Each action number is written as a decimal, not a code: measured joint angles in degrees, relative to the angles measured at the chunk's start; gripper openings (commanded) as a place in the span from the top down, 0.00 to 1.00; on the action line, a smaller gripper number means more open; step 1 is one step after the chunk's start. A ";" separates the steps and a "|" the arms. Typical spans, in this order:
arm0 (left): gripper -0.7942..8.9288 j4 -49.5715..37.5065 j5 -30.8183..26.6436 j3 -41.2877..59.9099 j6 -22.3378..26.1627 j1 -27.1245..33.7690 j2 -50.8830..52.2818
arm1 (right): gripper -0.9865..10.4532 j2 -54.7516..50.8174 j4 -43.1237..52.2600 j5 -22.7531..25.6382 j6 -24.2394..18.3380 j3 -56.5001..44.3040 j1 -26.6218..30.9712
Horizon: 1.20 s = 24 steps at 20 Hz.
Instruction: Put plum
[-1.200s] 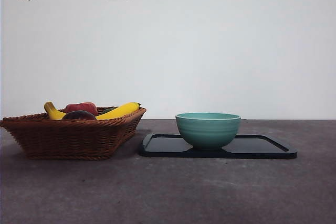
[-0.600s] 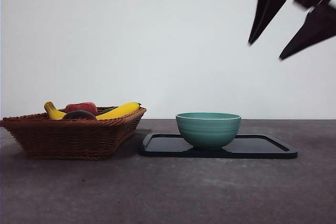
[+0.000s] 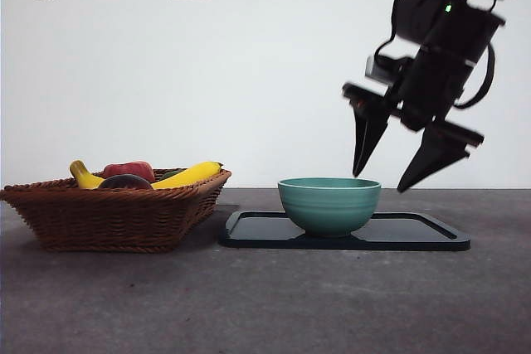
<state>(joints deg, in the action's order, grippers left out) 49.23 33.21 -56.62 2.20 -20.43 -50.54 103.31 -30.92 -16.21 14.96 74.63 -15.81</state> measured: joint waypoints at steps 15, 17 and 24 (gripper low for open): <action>0.51 -0.15 0.00 0.00 0.00 0.00 0.00 | 0.91 -0.76 3.89 2.78 -0.15 0.66 -1.44; 0.51 -0.15 0.00 0.00 0.00 0.00 0.00 | 0.91 -5.73 1.70 2.73 -0.44 0.72 -1.62; 0.50 -0.15 0.00 0.00 0.00 0.00 0.00 | 0.91 -22.71 -11.69 2.80 -5.11 -0.83 -4.87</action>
<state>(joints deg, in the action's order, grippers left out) 49.08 33.21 -56.62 2.20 -20.43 -50.54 80.60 -42.61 -13.41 9.85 73.80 -20.69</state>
